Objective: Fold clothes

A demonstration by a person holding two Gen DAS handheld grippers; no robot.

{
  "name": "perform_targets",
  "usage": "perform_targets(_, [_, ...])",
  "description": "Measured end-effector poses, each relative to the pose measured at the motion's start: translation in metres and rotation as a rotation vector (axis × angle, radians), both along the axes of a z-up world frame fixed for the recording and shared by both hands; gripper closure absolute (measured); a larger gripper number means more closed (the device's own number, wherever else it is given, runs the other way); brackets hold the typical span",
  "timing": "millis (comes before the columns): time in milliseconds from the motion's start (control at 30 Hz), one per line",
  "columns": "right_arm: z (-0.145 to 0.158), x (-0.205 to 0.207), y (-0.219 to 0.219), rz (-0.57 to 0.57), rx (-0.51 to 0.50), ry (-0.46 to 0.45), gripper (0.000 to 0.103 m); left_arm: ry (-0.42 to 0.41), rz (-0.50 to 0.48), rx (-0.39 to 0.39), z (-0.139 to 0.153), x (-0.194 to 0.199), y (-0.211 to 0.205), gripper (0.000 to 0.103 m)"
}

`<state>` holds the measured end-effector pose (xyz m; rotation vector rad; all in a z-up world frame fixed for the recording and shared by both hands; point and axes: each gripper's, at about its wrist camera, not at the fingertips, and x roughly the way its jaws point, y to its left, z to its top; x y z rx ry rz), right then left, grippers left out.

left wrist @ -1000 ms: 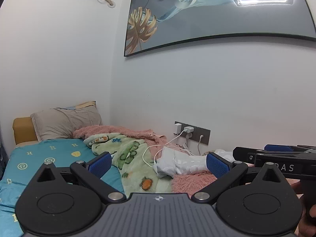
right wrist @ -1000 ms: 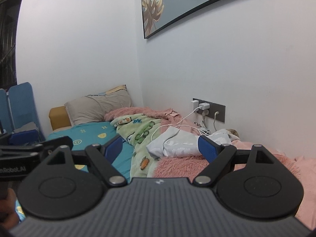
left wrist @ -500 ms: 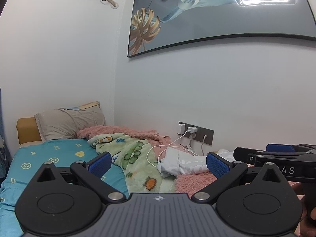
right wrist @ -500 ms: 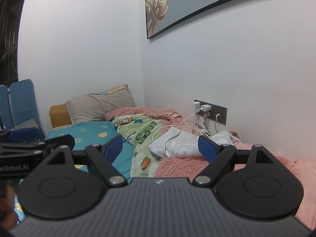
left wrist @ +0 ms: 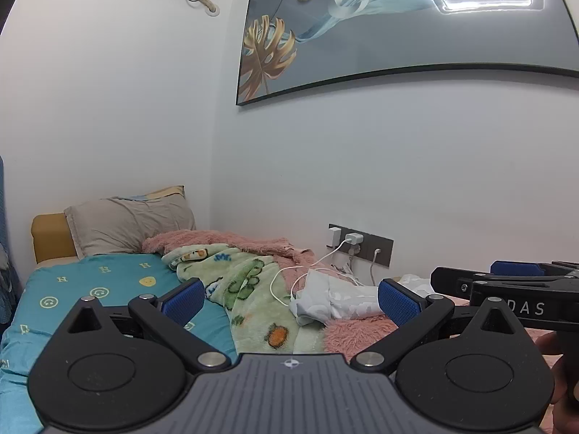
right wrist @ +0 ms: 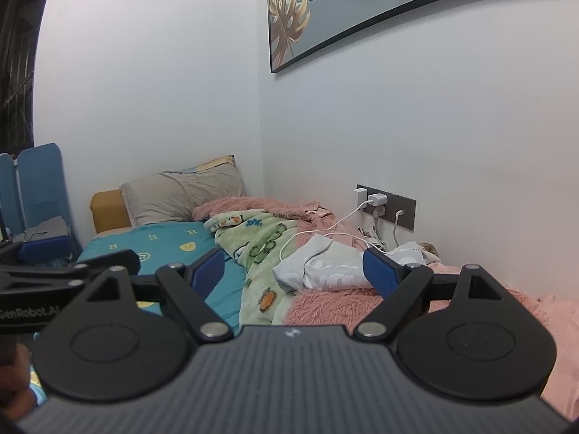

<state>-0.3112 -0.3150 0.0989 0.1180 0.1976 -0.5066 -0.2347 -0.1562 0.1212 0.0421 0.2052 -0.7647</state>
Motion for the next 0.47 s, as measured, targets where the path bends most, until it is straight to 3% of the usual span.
perform_targets(467, [-0.0008, 0.0023, 0.0000, -0.004, 0.007, 0.012, 0.018, -0.006, 0.006, -0.002, 0.0008, -0.0021, 0.0013, 0.000])
